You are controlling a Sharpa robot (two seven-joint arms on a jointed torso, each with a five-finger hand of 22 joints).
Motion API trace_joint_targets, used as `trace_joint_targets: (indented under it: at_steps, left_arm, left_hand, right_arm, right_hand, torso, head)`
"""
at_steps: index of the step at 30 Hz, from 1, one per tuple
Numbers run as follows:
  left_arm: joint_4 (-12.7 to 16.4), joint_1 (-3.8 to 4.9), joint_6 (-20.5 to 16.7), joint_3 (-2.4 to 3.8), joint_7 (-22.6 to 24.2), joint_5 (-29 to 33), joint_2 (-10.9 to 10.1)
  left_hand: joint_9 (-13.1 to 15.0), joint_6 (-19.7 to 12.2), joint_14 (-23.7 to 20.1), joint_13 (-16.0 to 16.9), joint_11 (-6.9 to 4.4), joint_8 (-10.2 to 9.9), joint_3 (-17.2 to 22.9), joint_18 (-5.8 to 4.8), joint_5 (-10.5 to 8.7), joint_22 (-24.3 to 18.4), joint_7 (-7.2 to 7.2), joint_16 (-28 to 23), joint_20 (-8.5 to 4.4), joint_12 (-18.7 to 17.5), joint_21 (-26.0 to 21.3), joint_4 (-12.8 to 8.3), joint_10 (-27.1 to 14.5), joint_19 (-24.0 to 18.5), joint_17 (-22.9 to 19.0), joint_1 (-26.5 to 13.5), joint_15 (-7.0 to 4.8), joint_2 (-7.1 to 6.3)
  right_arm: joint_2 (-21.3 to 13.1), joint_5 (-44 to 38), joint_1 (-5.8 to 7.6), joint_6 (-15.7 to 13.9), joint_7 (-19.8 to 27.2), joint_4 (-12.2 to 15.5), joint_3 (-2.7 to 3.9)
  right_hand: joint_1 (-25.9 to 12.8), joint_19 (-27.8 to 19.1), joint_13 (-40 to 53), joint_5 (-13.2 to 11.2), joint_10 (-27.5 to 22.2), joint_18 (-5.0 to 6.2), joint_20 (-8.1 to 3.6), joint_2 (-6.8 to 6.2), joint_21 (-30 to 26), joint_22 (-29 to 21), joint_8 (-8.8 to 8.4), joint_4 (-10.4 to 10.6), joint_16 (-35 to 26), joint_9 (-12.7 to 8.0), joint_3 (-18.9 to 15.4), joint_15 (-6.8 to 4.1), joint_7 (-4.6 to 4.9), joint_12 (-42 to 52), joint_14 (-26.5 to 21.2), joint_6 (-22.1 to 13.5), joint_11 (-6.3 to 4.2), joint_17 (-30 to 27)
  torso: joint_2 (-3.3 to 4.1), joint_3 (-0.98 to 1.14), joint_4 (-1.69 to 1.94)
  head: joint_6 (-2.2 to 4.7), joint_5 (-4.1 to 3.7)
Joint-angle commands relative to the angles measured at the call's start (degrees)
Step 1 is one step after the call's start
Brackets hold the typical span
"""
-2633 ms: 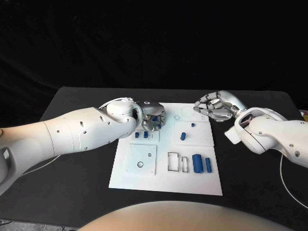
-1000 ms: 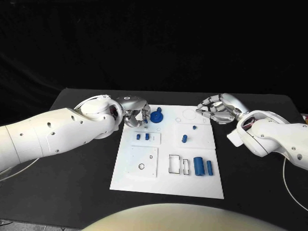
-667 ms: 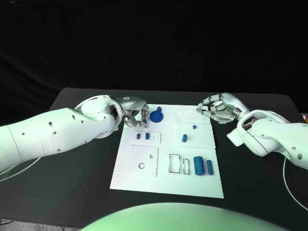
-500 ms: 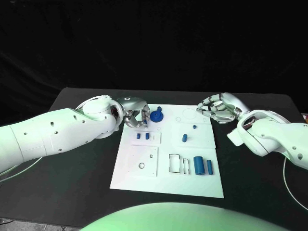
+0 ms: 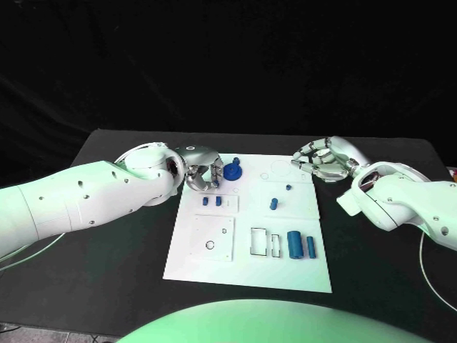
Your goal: Assemble the parts on the task board
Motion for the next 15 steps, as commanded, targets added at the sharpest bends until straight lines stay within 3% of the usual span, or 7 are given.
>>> trace_joint_targets:
  at_steps: [1,15]
  left_arm:
    - [-0.1,-0.14,1.4,-0.08,0.0,0.4,0.3]
    - [-0.5,-0.4,2.5,-0.19,-1.2,-0.4,0.4]
  left_hand:
    - [0.1,0.4,0.0,0.0,0.02,-0.3,-0.2,-0.54,-0.25,-0.1,-0.05,-0.2,0.15,-0.3,-0.3,-0.1,0.5,-0.3,-0.1,-0.6,0.12,0.01]
    - [0.1,0.4,0.1,0.0,0.02,-0.4,-0.2,-0.58,-0.26,0.0,-0.05,-0.2,0.15,-0.4,-0.2,-0.1,0.6,-0.2,0.1,-0.6,0.12,0.0]
  right_arm:
    - [0.0,-0.2,-0.04,0.2,0.4,0.1,0.0]
    - [0.0,-0.2,-0.04,0.2,0.4,0.1,0.0]
  right_hand:
    - [0.4,-0.4,0.0,0.4,-0.2,0.64,-0.03,0.02,-0.4,-0.1,0.21,0.0,-0.4,-0.1,0.3,-0.23,-0.01,-0.1,2.9,-0.1,-0.03,2.3]
    - [0.4,-0.4,0.0,0.4,-0.2,0.64,-0.03,0.02,-0.4,-0.1,0.21,0.0,-0.4,-0.1,0.3,-0.23,-0.01,-0.1,2.9,-0.1,-0.03,2.3]
  torso:
    - [0.02,0.0,-0.03]
    - [0.02,0.0,-0.01]
  head:
    - [-0.03,0.03]
    - [-0.13,-0.05]
